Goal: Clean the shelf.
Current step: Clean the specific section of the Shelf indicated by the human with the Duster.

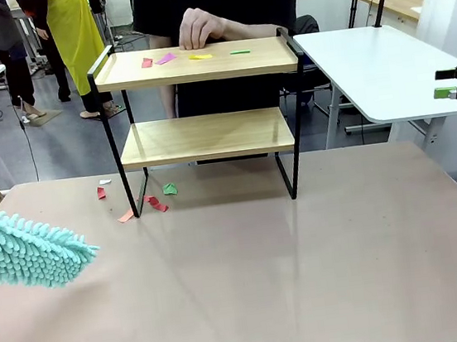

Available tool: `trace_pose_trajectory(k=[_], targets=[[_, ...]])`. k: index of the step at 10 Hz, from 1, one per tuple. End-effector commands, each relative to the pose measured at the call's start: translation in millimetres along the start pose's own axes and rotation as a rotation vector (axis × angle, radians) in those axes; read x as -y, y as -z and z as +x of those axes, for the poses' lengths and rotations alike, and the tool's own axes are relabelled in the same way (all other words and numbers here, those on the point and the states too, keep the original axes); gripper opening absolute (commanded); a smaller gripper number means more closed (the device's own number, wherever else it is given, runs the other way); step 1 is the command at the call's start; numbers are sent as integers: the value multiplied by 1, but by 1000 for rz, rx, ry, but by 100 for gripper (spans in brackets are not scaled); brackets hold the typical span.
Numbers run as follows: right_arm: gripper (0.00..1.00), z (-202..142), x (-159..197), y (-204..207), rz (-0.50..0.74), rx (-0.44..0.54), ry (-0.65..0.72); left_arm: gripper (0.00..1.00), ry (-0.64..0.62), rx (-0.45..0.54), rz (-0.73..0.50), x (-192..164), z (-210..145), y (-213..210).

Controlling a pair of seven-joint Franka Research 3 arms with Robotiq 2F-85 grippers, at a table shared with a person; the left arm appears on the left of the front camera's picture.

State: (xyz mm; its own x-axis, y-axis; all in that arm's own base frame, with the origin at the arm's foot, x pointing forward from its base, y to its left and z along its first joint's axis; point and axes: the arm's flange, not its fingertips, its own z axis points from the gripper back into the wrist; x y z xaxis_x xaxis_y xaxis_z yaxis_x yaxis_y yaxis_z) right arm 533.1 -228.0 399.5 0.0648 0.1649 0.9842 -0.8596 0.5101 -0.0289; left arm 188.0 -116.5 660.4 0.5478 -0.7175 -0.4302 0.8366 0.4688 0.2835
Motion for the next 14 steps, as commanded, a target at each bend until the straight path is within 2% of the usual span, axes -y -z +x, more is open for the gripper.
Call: trace_pose_trajectory(k=[1, 5, 6, 9, 11, 14], targets=[[100, 3, 0, 2, -2, 1, -6, 13, -11, 6, -20, 2, -2, 2], [100, 3, 0, 2, -2, 1, -6, 13, 0, 0, 0, 0, 0, 0], [100, 3, 0, 2, -2, 1, -6, 13, -30, 104, -50, -1, -11, -10], [100, 3, 0, 2, -2, 1, -6, 13, 60, 336, -172, 9, -26, -45], [100, 3, 0, 2, -2, 1, -6, 13, 87, 439, -360, 19, -20, -88], [100, 3, 0, 2, -2, 1, -6, 13, -79, 549, -600, 52, -6, -162]])
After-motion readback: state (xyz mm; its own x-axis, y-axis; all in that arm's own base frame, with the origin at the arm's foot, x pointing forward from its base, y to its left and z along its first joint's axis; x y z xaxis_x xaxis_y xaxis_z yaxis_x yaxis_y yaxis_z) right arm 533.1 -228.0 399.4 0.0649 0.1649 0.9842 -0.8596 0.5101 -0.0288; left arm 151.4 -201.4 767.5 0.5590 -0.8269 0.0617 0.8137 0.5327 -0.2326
